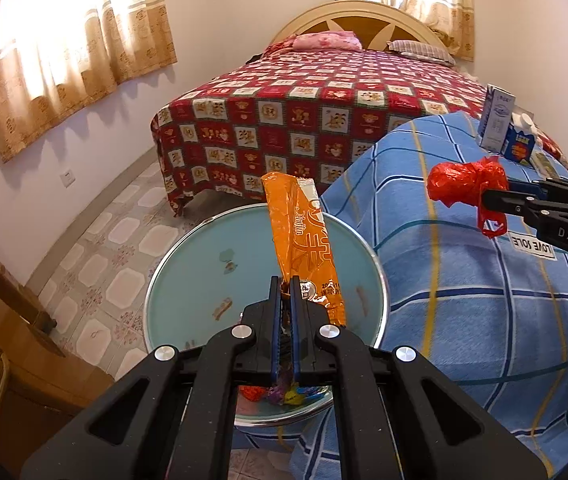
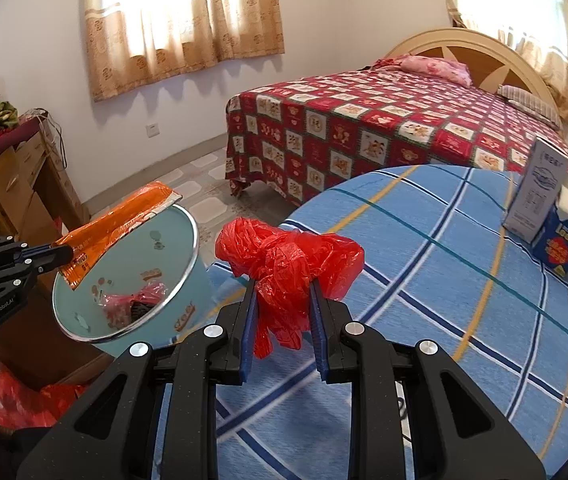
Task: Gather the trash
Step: 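Carry the orange wrapper and red bag over the blue bin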
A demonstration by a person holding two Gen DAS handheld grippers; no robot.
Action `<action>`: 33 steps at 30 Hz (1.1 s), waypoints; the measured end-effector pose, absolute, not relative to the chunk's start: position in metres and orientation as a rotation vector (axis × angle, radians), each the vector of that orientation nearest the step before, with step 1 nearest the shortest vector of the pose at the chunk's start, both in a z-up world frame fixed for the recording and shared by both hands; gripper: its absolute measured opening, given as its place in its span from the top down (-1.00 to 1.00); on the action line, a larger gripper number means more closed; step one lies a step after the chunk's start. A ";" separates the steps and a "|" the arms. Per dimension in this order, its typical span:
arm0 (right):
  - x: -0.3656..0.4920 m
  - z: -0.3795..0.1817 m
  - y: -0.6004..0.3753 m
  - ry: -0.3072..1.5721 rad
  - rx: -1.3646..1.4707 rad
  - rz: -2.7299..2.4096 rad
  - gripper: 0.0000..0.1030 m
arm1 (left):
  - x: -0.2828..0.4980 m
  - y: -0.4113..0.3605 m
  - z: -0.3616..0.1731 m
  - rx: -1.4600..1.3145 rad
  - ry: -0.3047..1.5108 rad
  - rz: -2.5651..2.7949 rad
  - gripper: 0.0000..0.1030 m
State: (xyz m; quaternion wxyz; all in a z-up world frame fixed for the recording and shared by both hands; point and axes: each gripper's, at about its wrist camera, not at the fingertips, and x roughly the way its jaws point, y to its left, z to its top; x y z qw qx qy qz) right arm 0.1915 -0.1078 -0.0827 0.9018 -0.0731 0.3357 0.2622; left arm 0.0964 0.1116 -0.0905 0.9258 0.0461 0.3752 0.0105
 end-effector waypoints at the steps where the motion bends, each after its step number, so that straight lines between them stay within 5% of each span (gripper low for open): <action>1: 0.191 -0.083 -0.105 0.694 -0.154 0.547 0.54 | 0.096 0.114 -0.091 0.094 0.771 0.025 0.93; 33: 0.193 -0.079 -0.037 0.683 -0.217 0.663 0.54 | 0.079 0.158 -0.085 0.064 0.765 0.106 0.93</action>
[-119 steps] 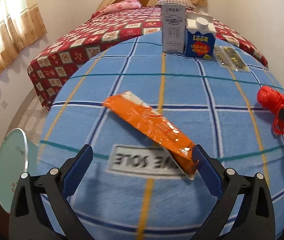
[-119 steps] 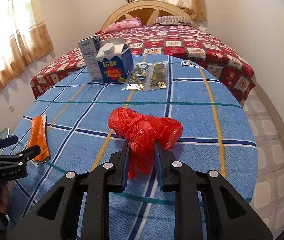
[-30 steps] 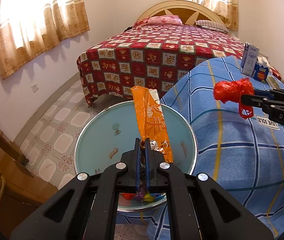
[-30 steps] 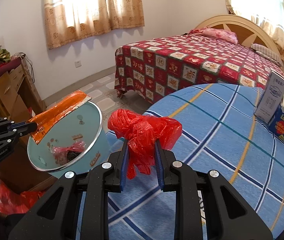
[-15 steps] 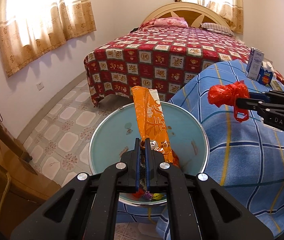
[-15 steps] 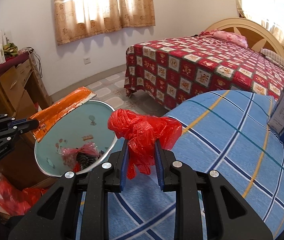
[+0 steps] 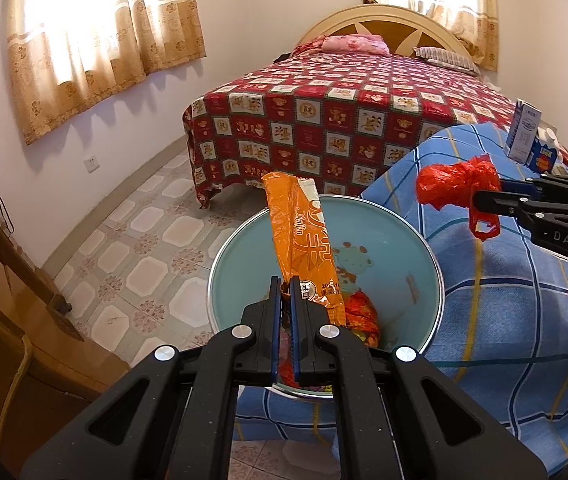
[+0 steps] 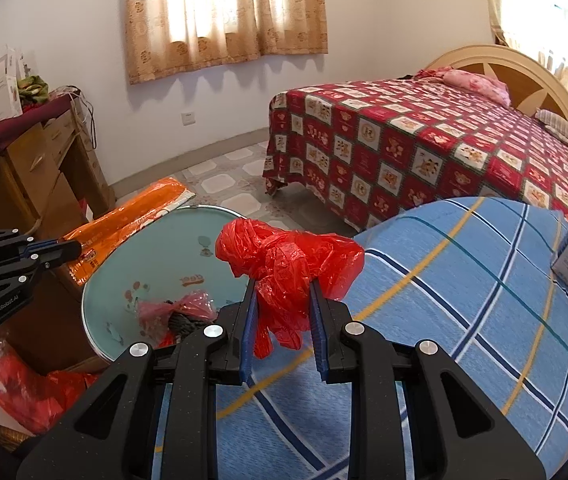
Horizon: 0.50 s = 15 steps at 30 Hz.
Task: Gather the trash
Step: 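Carry the orange wrapper and red bag over the blue bin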
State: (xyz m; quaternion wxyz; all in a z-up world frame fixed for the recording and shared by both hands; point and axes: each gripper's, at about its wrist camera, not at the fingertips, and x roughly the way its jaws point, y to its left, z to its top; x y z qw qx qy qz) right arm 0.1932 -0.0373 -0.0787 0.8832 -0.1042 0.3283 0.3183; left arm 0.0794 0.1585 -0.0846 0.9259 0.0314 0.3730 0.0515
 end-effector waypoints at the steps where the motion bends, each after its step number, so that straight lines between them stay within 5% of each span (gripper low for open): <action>1: 0.193 -0.079 -0.035 0.682 -0.219 0.667 0.54 | 0.079 0.160 -0.084 0.064 0.763 0.108 0.93; 15: 0.190 -0.075 -0.009 0.677 -0.247 0.708 0.53 | 0.073 0.179 -0.083 0.038 0.759 0.146 0.93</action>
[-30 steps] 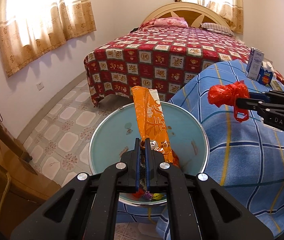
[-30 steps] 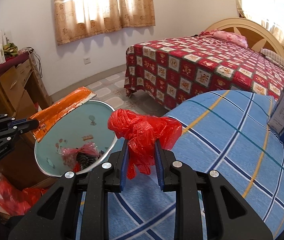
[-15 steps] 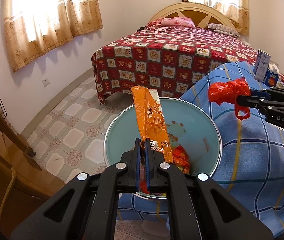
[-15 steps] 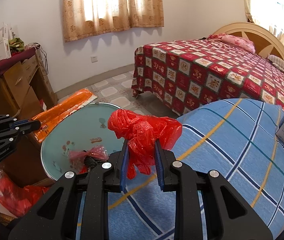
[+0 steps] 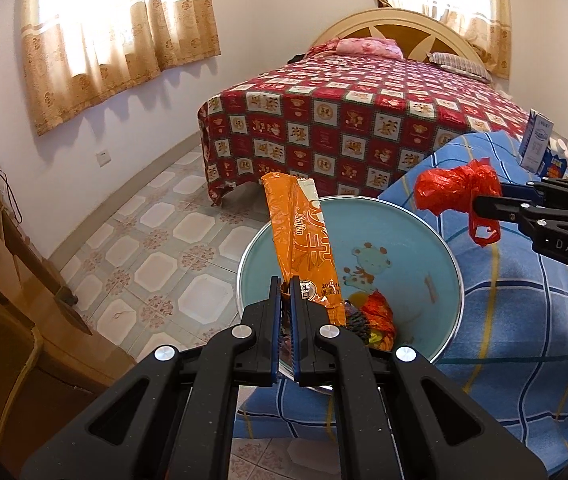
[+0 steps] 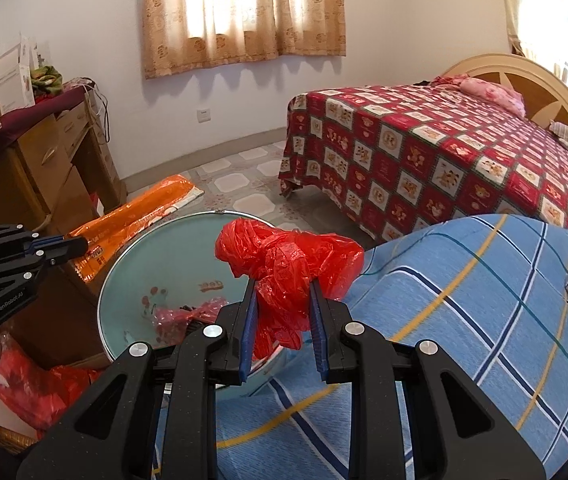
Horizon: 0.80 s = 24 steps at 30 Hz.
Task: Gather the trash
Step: 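Carry the orange wrapper and red bag over the blue bin, then open both grippers to drop the wrapper and red bag into the bin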
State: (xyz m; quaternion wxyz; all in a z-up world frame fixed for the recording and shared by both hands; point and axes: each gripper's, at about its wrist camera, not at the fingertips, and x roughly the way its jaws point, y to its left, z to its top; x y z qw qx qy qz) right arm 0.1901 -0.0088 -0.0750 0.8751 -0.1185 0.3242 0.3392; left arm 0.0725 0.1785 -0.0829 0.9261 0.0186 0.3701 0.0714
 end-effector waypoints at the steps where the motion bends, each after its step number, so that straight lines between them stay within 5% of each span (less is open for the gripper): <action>1: 0.190 -0.075 -0.007 0.676 -0.250 0.711 0.53 | 0.072 0.180 -0.083 0.036 0.758 0.149 0.93; 24: 0.186 -0.071 0.009 0.670 -0.277 0.739 0.53 | 0.072 0.185 -0.081 0.014 0.754 0.155 0.93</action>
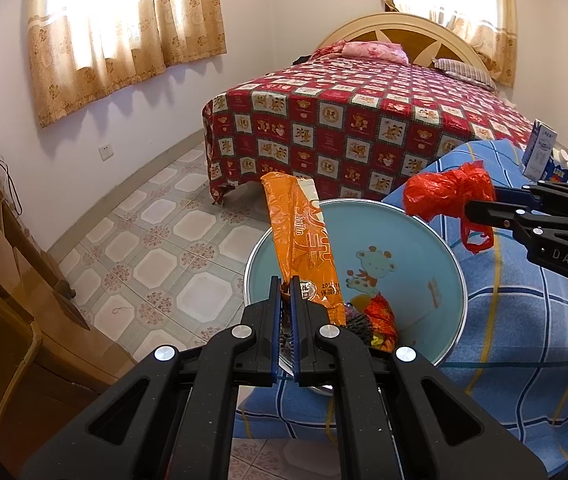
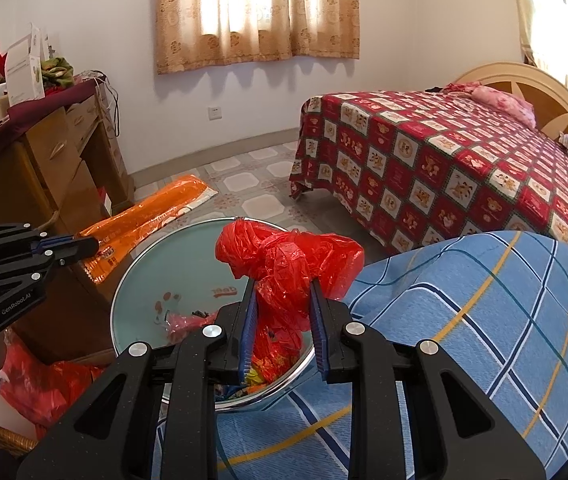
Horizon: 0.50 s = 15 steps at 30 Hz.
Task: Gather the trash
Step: 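Open both grippers to drop the wrapper and red bag into the bin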
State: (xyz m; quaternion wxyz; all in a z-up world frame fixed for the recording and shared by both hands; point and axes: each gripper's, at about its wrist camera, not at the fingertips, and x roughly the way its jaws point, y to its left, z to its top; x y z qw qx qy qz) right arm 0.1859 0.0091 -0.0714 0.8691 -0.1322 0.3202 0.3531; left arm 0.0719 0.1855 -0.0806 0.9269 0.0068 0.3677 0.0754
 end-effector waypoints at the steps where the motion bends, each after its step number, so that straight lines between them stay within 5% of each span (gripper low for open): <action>1: 0.186 -0.071 0.009 0.670 -0.275 0.739 0.53 | 0.072 0.184 -0.080 0.015 0.753 0.153 0.93; 7: 0.185 -0.070 0.013 0.667 -0.272 0.749 0.49 | 0.072 0.179 -0.079 0.010 0.747 0.140 0.91; 9: 0.186 -0.068 0.014 0.662 -0.262 0.765 0.24 | 0.071 0.176 -0.078 0.010 0.742 0.125 0.86; 10: 0.185 -0.066 0.013 0.647 -0.255 0.763 -0.10 | 0.071 0.175 -0.078 0.008 0.739 0.122 0.83; 11: 0.185 -0.065 0.012 0.639 -0.247 0.758 -0.35 | 0.070 0.173 -0.077 0.007 0.733 0.123 0.53; 15: 0.182 -0.060 0.007 0.634 -0.225 0.745 -0.38 | 0.064 0.171 -0.071 0.007 0.703 0.141 -0.06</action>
